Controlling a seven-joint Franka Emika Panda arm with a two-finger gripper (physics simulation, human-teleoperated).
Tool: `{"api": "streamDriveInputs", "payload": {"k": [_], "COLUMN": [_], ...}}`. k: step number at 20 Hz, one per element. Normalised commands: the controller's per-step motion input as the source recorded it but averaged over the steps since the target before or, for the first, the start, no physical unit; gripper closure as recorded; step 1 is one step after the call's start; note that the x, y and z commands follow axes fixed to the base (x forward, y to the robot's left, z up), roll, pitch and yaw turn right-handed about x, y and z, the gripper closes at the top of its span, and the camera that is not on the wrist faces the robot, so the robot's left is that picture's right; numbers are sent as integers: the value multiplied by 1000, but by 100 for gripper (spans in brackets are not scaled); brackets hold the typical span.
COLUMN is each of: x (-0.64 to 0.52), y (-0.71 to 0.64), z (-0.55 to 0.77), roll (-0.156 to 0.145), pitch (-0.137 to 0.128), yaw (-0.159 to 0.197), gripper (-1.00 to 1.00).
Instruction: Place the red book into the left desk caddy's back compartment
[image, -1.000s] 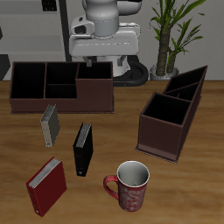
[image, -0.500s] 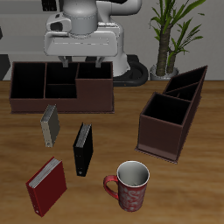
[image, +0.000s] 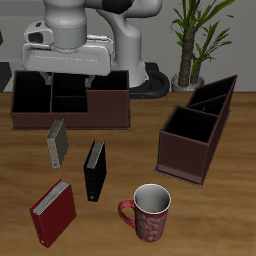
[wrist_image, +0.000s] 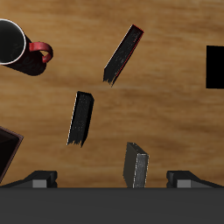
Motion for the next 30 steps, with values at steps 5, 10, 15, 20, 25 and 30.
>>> {"api": "streamDriveInputs", "payload": {"k": [5, 10, 15, 20, 25, 30], "x": [362, 339, 277, 315, 282, 265], "y": [-232, -115, -87, -59, -42, -168], "z": [-44, -40, -47, -81, -96, -212], "roll": [-34, -15, -24, -35, -5, 0], "pitch": [-9, -18, -13, -27, -38, -5], "yaw": [-9, -26, -16, -1, -24, -8], "gripper": [-100, -100, -100, -100, -100, -100]}}
